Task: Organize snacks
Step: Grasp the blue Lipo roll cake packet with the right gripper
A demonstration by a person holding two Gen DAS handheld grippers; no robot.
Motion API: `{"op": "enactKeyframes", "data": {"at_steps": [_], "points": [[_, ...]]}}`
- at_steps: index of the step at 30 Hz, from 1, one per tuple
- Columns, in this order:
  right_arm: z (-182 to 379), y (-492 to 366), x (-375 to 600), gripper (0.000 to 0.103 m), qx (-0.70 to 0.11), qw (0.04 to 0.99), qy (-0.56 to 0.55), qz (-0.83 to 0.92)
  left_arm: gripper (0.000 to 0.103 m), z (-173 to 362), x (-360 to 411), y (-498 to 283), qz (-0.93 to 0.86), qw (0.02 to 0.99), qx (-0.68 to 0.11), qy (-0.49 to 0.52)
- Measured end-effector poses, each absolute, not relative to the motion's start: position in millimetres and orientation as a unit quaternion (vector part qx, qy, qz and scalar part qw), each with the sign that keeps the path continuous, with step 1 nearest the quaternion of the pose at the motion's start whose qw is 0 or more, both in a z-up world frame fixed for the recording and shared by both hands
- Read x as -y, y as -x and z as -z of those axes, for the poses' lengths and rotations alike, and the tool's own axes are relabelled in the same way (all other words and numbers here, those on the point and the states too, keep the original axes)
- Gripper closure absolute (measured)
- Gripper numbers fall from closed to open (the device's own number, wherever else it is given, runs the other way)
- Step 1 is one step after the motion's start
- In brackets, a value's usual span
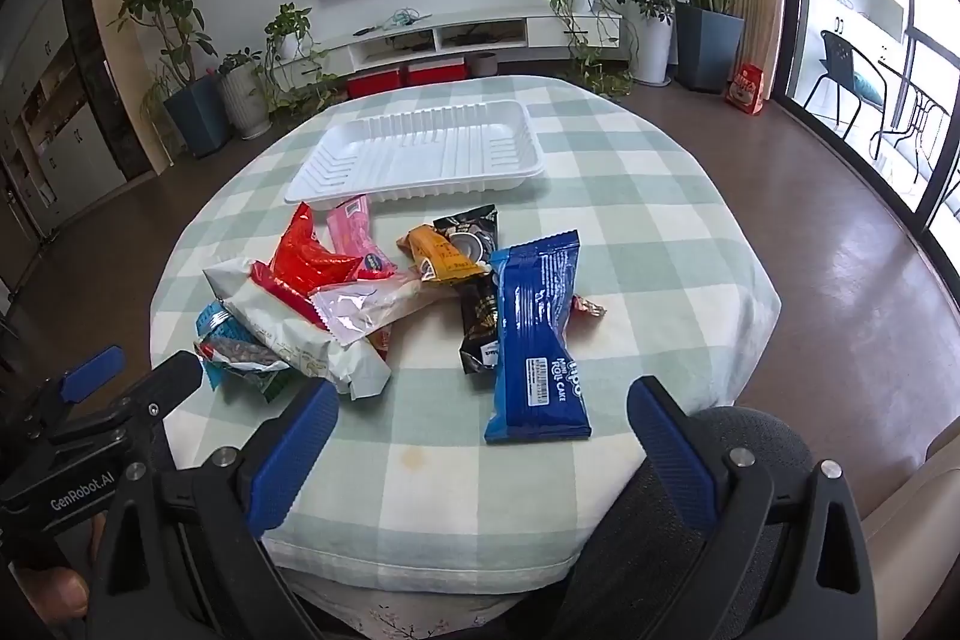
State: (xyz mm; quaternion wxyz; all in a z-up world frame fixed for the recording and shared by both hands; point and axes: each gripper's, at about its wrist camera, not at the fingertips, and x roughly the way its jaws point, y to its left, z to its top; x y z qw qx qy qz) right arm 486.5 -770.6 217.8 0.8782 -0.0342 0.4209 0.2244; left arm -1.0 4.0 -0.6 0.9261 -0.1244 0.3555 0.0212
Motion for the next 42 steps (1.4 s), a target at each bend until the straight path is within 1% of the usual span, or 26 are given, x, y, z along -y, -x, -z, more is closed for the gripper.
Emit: {"op": "enactKeyframes", "data": {"at_steps": [2, 4, 5, 6, 7, 8, 10, 11, 14, 16, 19, 21, 24, 26, 30, 32, 36, 39, 41, 42], "points": [[-218.9, -484.6, 772.2, 0.004, -0.415, 0.880, 0.036, -0.227, 0.000, 0.9, -8.3, 2.3, 0.016, 0.934, -0.334, 0.127], [-222.5, -483.4, 775.9, 0.004, -0.405, 0.884, 0.036, -0.231, 0.000, -4.2, -0.8, 1.0, 0.000, 0.938, -0.335, 0.084], [-223.6, -483.4, 778.0, 0.003, -0.401, 0.886, 0.035, -0.232, 0.000, -2.0, -3.9, 3.4, -0.008, 0.935, -0.345, 0.076], [-225.9, -485.5, 780.3, 0.003, -0.398, 0.887, 0.032, -0.233, 0.000, 1.5, -9.6, 1.9, -0.014, 0.925, -0.372, 0.075], [-227.4, -488.2, 782.3, 0.002, -0.395, 0.887, 0.027, -0.237, 0.000, 6.9, -17.7, -0.5, -0.023, 0.909, -0.407, 0.085], [-227.8, -488.9, 785.1, 0.002, -0.391, 0.888, 0.020, -0.241, 0.000, 11.5, -26.6, -2.2, -0.028, 0.898, -0.426, 0.106], [-229.4, -496.9, 790.1, 0.002, -0.390, 0.885, 0.006, -0.255, 0.000, 12.9, -42.1, -0.4, -0.038, 0.895, -0.425, 0.130], [-228.8, -498.5, 791.8, 0.002, -0.390, 0.883, 0.000, -0.262, 0.000, 16.5, -39.8, -8.4, -0.051, 0.881, -0.457, 0.111], [-226.5, -502.8, 797.8, 0.002, -0.387, 0.880, -0.009, -0.276, 0.000, 16.4, -41.3, -23.6, -0.028, 0.866, -0.490, 0.098], [-224.6, -507.4, 802.7, 0.002, -0.388, 0.876, -0.019, -0.286, 0.000, 8.5, -42.8, -31.3, 0.000, 0.874, -0.477, 0.089], [-220.5, -516.5, 808.0, 0.006, -0.395, 0.871, -0.031, -0.292, 0.000, -3.7, -38.2, -46.1, 0.037, 0.882, -0.469, 0.039], [-217.5, -525.3, 808.5, 0.006, -0.402, 0.866, -0.032, -0.294, 0.000, -8.4, -35.7, -49.8, 0.072, 0.886, -0.457, 0.034], [-213.7, -538.2, 803.5, 0.011, -0.419, 0.861, -0.018, -0.288, 0.000, -3.3, -31.1, -47.6, 0.107, 0.892, -0.437, 0.044], [-208.2, -544.8, 797.0, 0.019, -0.436, 0.855, 0.001, -0.281, 0.000, 5.8, -26.6, -41.4, 0.118, 0.896, -0.426, 0.044], [-189.4, -556.5, 791.7, 0.027, -0.481, 0.831, 0.003, -0.279, 0.001, 8.8, -34.0, -37.4, 0.118, 0.900, -0.418, 0.013], [-181.9, -561.7, 789.3, 0.034, -0.495, 0.823, 0.004, -0.279, 0.001, 5.9, -47.8, -38.8, 0.115, 0.902, -0.417, 0.007], [-171.3, -574.6, 784.2, 0.035, -0.512, 0.816, 0.008, -0.269, 0.001, 3.8, -71.4, -41.6, 0.117, 0.901, -0.417, 0.000], [-166.2, -579.7, 776.8, 0.035, -0.521, 0.809, 0.021, -0.270, 0.001, 7.5, -75.4, -44.2, 0.119, 0.900, -0.419, -0.009], [-160.7, -583.0, 773.4, 0.042, -0.530, 0.803, 0.026, -0.271, 0.001, 11.8, -72.9, -44.6, 0.125, 0.899, -0.419, -0.015], [-157.8, -584.3, 773.0, 0.044, -0.537, 0.798, 0.024, -0.272, 0.001, 13.6, -70.4, -44.6, 0.129, 0.899, -0.419, -0.019]]}}
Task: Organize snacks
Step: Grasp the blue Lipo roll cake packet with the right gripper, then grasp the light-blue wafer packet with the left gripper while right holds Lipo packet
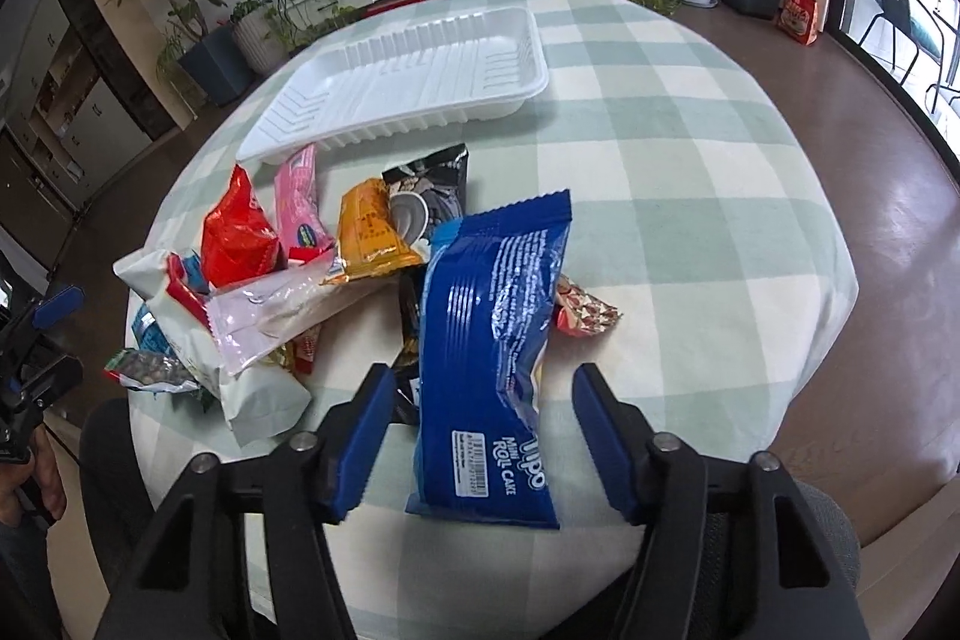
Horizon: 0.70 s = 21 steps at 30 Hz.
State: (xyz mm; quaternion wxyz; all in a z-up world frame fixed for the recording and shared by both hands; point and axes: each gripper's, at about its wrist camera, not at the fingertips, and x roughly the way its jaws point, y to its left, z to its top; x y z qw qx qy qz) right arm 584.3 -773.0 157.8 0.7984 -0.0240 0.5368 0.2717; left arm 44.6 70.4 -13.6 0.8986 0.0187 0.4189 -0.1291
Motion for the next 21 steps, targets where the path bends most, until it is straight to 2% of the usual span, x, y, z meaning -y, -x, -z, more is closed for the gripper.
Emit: {"op": "enactKeyframes", "data": {"at_steps": [1, 2, 7, 13, 15, 17, 21], "points": [[-155.7, -584.6, 773.0, 0.048, -0.541, 0.795, 0.022, -0.274, 0.001, 15.1, -68.6, -44.9, 0.133, 0.898, -0.418, -0.022], [-154.1, -584.5, 772.8, 0.057, -0.543, 0.793, 0.022, -0.275, 0.001, 17.1, -67.3, -46.4, 0.137, 0.897, -0.419, -0.025], [-153.1, -582.4, 778.1, 0.071, -0.542, 0.792, 0.014, -0.280, 0.005, 20.8, -63.6, -52.3, 0.155, 0.893, -0.421, -0.038], [-161.3, -580.1, 787.9, 0.073, -0.535, 0.794, -0.022, -0.289, 0.006, 23.0, -59.7, -58.2, 0.193, 0.886, -0.415, -0.072], [-161.8, -579.2, 790.2, 0.073, -0.536, 0.790, -0.038, -0.296, 0.010, 28.6, -62.8, -66.6, 0.191, 0.881, -0.425, -0.080], [-162.5, -578.3, 791.3, 0.073, -0.534, 0.790, -0.042, -0.297, 0.018, 32.1, -67.6, -76.4, 0.196, 0.875, -0.435, -0.079], [-161.1, -577.7, 792.7, 0.073, -0.534, 0.790, -0.043, -0.298, 0.020, 37.9, -62.5, -88.1, 0.228, 0.855, -0.454, -0.103]]}}
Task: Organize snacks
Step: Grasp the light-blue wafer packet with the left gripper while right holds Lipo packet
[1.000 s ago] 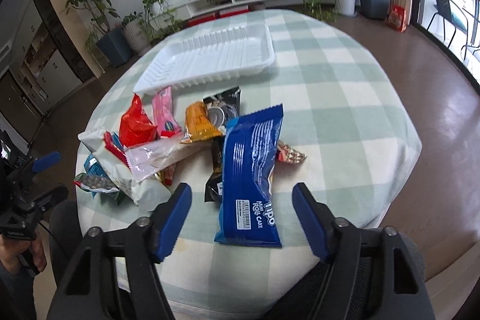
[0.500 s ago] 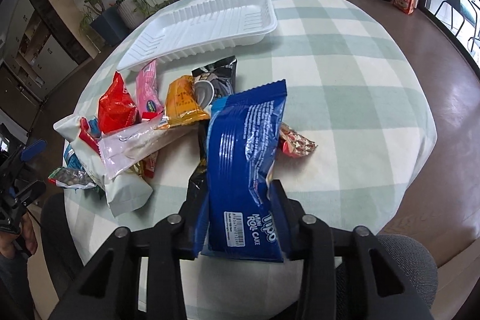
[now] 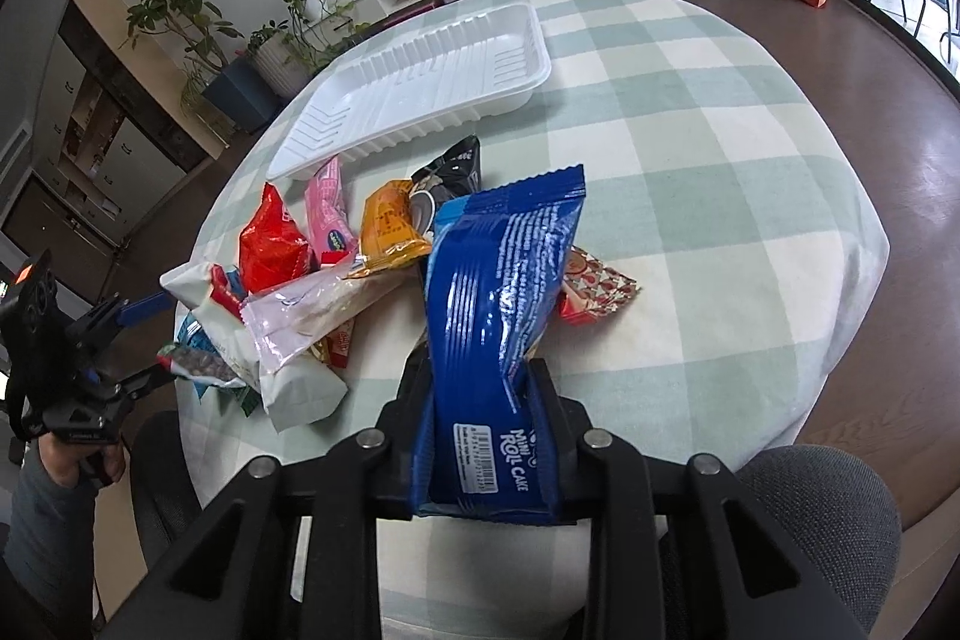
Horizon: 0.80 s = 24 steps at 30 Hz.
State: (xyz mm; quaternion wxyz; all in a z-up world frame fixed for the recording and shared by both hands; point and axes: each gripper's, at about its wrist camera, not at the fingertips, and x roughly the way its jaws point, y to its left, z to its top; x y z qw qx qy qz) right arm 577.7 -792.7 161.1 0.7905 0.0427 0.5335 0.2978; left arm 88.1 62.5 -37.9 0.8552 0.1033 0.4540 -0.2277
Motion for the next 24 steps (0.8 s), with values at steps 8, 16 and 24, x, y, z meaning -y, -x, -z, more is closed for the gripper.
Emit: {"op": "enactKeyframes", "data": {"at_steps": [8, 16, 24], "points": [[-154.8, -577.8, 792.3, 0.073, -0.543, 0.784, -0.046, -0.299, 0.020, 36.6, -72.1, -99.7, 0.286, 0.825, -0.483, -0.068], [-154.5, -577.9, 790.3, 0.073, -0.541, 0.785, -0.047, -0.300, 0.020, 23.1, -102.6, -119.7, 0.231, 0.833, -0.503, -0.009], [-155.2, -573.1, 788.0, 0.073, -0.541, 0.784, -0.037, -0.302, 0.020, 50.6, -54.7, -139.6, 0.200, 0.798, -0.564, -0.077]]}}
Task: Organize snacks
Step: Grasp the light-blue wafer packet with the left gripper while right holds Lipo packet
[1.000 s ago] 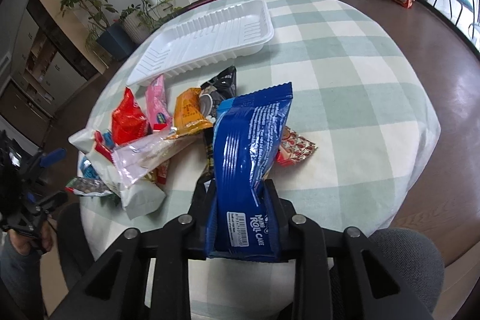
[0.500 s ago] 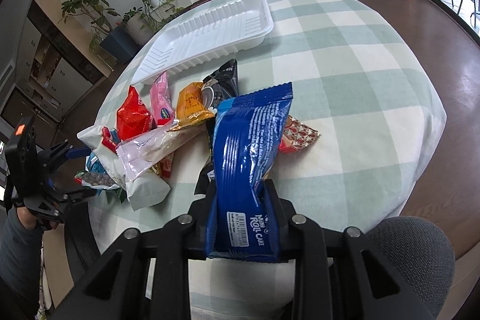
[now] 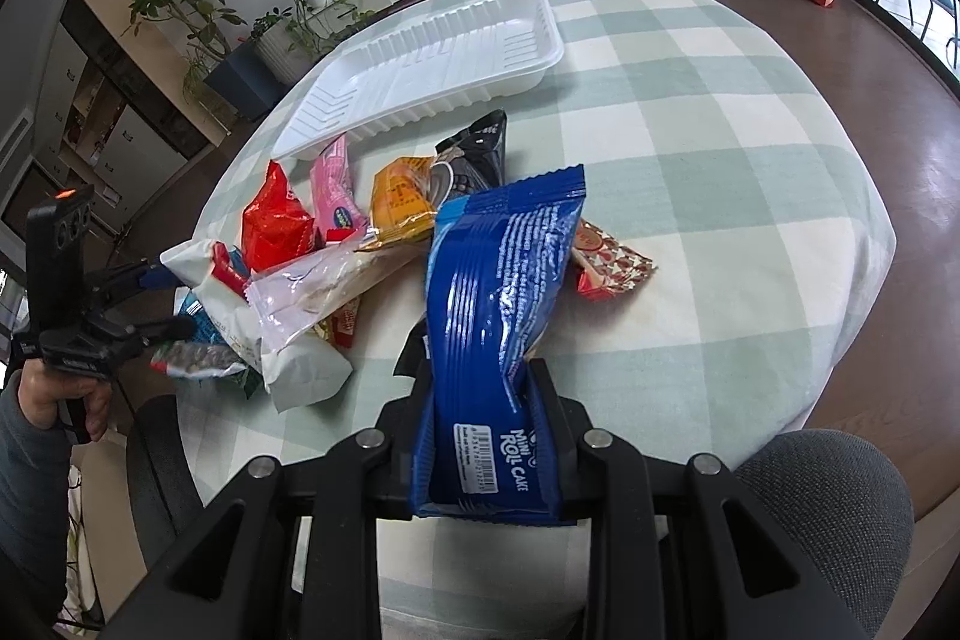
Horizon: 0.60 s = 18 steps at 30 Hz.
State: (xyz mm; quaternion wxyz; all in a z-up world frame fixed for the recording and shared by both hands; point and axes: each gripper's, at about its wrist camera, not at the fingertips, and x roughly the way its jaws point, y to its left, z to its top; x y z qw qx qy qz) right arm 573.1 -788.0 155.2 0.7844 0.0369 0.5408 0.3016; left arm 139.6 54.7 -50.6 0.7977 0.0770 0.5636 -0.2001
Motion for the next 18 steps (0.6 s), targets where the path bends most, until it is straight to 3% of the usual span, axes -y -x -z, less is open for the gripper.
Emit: {"op": "enactKeyframes", "data": {"at_steps": [3, 5, 9, 11, 18], "points": [[-154.9, -573.8, 788.3, 0.073, -0.541, 0.784, -0.037, -0.303, 0.022, 59.5, -47.0, -141.6, 0.188, 0.791, -0.575, -0.091], [-154.2, -573.8, 788.0, 0.073, -0.542, 0.782, -0.037, -0.306, 0.039, 62.2, -46.1, -142.6, 0.184, 0.791, -0.578, -0.082], [-152.9, -571.1, 785.9, 0.073, -0.539, 0.783, -0.036, -0.309, 0.045, 62.0, -43.8, -145.1, 0.170, 0.796, -0.575, -0.079], [-152.3, -568.1, 785.3, 0.073, -0.538, 0.783, -0.036, -0.310, 0.054, 64.4, -42.1, -145.3, 0.171, 0.797, -0.573, -0.086], [-151.8, -566.2, 785.0, 0.073, -0.539, 0.782, -0.037, -0.310, 0.055, 71.0, -47.1, -146.6, 0.145, 0.810, -0.560, -0.092]]}}
